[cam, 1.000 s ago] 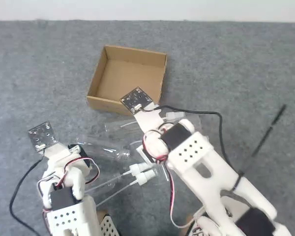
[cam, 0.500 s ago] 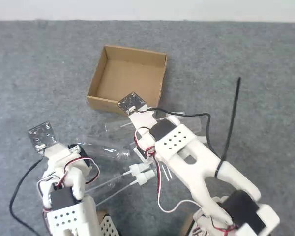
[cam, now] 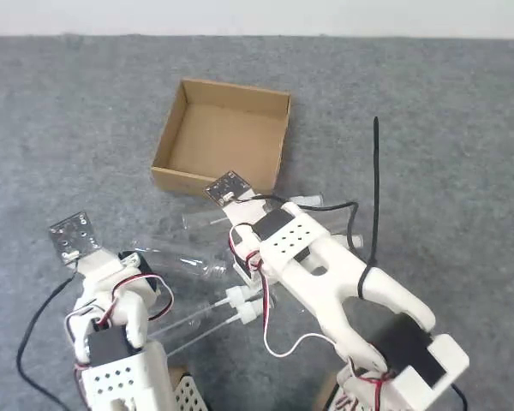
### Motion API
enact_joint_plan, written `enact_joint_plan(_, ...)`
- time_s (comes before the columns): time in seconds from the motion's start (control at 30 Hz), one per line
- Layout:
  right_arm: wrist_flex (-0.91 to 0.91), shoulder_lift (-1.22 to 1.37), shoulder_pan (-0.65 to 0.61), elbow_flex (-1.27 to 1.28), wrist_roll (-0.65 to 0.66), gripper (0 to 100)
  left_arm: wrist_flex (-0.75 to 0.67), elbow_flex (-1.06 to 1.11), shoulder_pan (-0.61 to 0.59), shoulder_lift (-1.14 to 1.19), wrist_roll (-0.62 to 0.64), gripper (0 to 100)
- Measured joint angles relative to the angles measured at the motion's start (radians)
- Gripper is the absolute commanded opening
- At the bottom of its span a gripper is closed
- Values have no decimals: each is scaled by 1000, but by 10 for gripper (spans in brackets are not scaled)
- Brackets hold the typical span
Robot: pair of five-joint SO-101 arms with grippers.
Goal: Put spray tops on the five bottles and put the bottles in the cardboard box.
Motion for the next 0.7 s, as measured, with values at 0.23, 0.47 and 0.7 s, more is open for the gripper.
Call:
enact_joint_plan(0.23,0,2,0,0,0,96,0,0,0,0,0,15)
enact_joint_plan(0.47,0,2,5,-8,0,55,0,0,0,0,0,15)
enact_joint_plan(0.7,37,-57,0,-18,0,55,0,0,0,0,0,15)
